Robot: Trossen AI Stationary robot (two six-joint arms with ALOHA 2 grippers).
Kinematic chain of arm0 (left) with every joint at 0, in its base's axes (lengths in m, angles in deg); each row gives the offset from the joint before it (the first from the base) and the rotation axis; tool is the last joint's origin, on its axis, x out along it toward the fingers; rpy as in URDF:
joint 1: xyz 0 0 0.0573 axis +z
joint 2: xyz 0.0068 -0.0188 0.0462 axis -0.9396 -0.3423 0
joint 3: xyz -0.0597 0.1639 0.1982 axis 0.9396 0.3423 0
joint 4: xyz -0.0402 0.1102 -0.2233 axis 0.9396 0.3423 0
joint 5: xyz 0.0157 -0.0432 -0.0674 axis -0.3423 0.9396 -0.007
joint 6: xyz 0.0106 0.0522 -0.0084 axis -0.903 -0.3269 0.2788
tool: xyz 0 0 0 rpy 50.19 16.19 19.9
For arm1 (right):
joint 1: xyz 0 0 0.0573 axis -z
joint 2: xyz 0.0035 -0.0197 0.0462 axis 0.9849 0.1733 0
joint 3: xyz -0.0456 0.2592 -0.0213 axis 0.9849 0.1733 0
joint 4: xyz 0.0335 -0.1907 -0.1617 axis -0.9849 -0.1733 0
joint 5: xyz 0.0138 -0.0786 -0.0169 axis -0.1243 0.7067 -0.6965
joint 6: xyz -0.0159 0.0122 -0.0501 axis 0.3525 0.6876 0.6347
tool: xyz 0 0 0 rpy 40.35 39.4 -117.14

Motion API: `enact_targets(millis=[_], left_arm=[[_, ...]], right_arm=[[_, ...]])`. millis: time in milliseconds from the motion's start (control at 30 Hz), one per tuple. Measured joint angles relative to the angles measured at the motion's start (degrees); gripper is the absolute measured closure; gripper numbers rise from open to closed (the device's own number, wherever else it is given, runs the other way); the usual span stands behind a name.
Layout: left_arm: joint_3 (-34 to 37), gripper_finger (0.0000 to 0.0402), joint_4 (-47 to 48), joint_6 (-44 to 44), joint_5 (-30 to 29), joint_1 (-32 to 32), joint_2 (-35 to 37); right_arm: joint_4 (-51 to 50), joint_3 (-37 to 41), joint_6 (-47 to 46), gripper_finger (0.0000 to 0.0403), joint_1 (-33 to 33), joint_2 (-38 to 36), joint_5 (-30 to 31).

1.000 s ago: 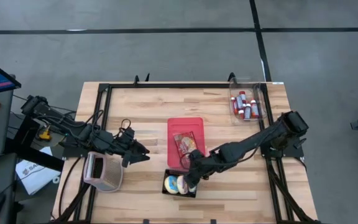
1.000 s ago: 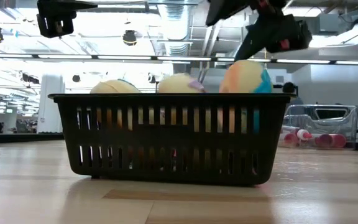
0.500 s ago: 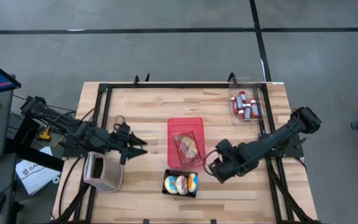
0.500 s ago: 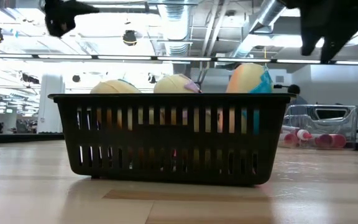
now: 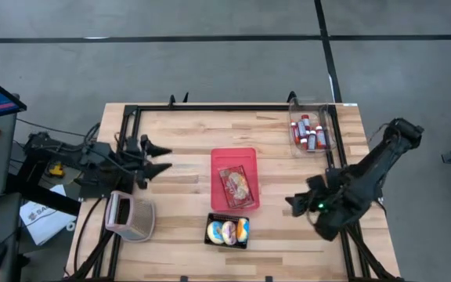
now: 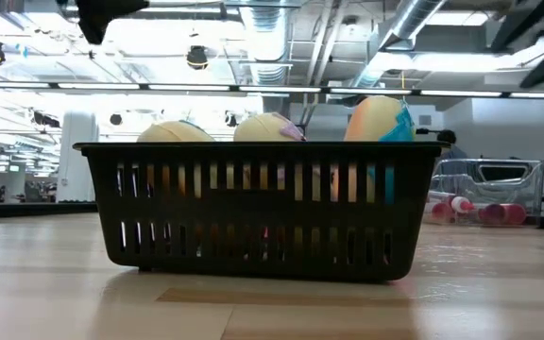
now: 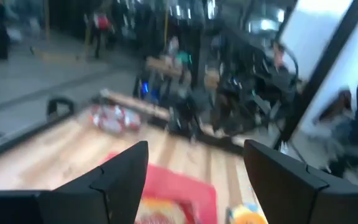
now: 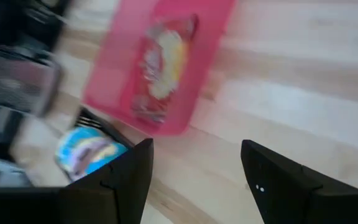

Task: Pick & Place Food Item
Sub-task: Return to Home Position

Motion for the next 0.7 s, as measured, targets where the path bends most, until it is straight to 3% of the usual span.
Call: enact_targets(millis=[267, 367, 700], left_arm=[[15.12, 0.0148, -1.92, 1.42, 7.80, 13.52, 21.14], [18.64, 0.0156, 3.19, 1.58, 8.15, 16.12, 28.02], [24.42, 0.0172, 6.58, 0.25, 15.38, 18.96, 26.26]], right_arm=[[0.44, 2.29, 7.86, 0.0168, -2.94, -8.44, 7.96], [0.12, 2.29, 8.86, 0.0168, -3.19, -9.51, 9.56], [-5.05, 2.26, 6.96, 0.0168, -2.57, -8.98, 9.28]])
